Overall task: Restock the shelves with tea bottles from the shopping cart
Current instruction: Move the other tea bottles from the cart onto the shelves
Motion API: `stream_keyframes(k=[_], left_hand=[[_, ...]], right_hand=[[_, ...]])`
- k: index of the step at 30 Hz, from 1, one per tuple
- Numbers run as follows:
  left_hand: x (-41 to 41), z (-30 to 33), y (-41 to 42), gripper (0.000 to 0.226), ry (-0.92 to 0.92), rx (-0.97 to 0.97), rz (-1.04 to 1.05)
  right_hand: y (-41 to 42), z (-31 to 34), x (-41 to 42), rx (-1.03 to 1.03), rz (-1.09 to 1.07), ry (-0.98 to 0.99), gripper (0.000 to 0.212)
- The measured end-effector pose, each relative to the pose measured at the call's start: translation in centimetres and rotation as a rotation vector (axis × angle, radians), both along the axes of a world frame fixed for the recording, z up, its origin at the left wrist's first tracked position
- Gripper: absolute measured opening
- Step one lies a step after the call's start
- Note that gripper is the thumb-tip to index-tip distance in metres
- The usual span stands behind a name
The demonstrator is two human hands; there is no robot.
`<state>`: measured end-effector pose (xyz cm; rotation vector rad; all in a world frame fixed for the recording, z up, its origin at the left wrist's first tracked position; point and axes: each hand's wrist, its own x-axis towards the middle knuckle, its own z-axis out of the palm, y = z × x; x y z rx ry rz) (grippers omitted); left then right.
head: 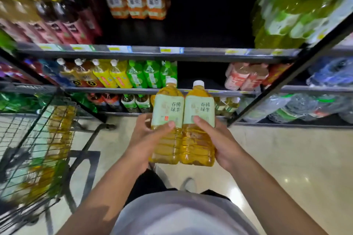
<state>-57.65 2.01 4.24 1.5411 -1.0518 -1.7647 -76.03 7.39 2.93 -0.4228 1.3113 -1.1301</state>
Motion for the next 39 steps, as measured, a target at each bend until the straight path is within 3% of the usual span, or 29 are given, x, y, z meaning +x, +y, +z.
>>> stream_keyframes(k=[5,10,11,14,16,20,25,33,39], left_hand=[[-4.1,0.2,-2.9,0.087,-0.037,-0.034,-0.091],[-7.5,-0.3,-8.1,0.109,-0.019,-0.008,-0.187],[-8.3,-0.6,-9.3,0.106,-0.020,-0.010,-0.202],[-10.5,-1.3,-12.2,0.067,0.018,-0.026,-0.270],[-11.9,-1.8,-13.8,0.059,0.031,-0.033,-0.299],[-14.2,-2.2,-16.8,0.065,0.052,-0.052,-0.330],[-17.4,-1.6,-19.7,0.053,0.057,-0.105,-0.326],[-22.8,-0.3,-25.0,0.064,0.019,-0.289,-0.253],[-25.4,-0.2,-27.2,0.082,0.078,-0.398,-0.192]], right_hand=[[-1.3,0.5,-4.0,-0.008,-0.084,-0.023,0.056],[-5.0,1.4,-7.7,-0.026,-0.101,0.077,0.063],[-5.8,1.5,-8.4,-0.037,-0.111,0.097,0.060],[-7.9,1.8,-10.2,-0.065,-0.146,0.113,0.050],[-9.2,1.7,-11.4,-0.075,-0.149,0.128,0.047],[-11.6,1.3,-13.7,-0.094,-0.171,0.181,0.052],[-14.4,1.4,-17.2,-0.123,-0.157,0.200,0.051],[-21.2,2.9,-23.8,-0.223,-0.047,0.281,0.061],[-24.8,2.2,-26.7,-0.286,-0.040,0.336,0.050]])
